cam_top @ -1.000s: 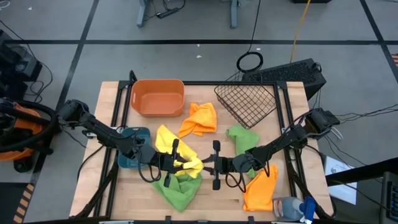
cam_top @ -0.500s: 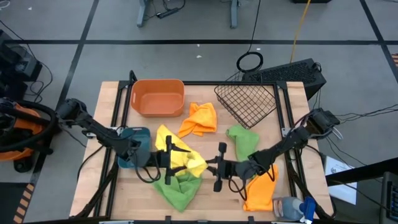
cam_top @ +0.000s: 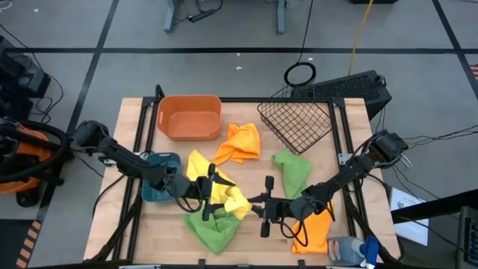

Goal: Sort microfiber towel by color & place in baskets
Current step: Put the right yellow microfiber towel into the orange bin

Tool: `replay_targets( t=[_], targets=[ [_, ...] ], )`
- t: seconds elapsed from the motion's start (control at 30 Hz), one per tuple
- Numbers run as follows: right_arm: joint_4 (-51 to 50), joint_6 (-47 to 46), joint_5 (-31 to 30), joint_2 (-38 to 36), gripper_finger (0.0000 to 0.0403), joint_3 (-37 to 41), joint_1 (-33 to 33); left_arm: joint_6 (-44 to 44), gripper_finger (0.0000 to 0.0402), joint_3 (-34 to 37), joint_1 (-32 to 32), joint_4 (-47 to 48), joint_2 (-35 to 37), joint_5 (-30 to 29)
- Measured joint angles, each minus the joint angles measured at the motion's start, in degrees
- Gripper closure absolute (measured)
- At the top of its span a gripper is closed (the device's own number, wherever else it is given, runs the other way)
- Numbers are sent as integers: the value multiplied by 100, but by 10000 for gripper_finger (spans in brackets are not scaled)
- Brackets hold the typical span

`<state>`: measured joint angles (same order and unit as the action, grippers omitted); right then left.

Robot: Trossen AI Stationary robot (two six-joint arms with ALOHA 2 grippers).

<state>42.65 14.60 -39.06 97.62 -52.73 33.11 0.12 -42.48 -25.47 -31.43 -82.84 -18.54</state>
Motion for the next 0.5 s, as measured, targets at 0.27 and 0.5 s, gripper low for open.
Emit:
replay_targets(
  t=[0.27, 0.5],
  targets=[
    [-99, -28, 18, -2, 375, 0, 2, 133, 203, 0, 188, -84, -32, 809],
    [-75, -39, -4, -2, 347, 0, 3, 311, 380, 4, 209, -133, -27, 948]
  ],
)
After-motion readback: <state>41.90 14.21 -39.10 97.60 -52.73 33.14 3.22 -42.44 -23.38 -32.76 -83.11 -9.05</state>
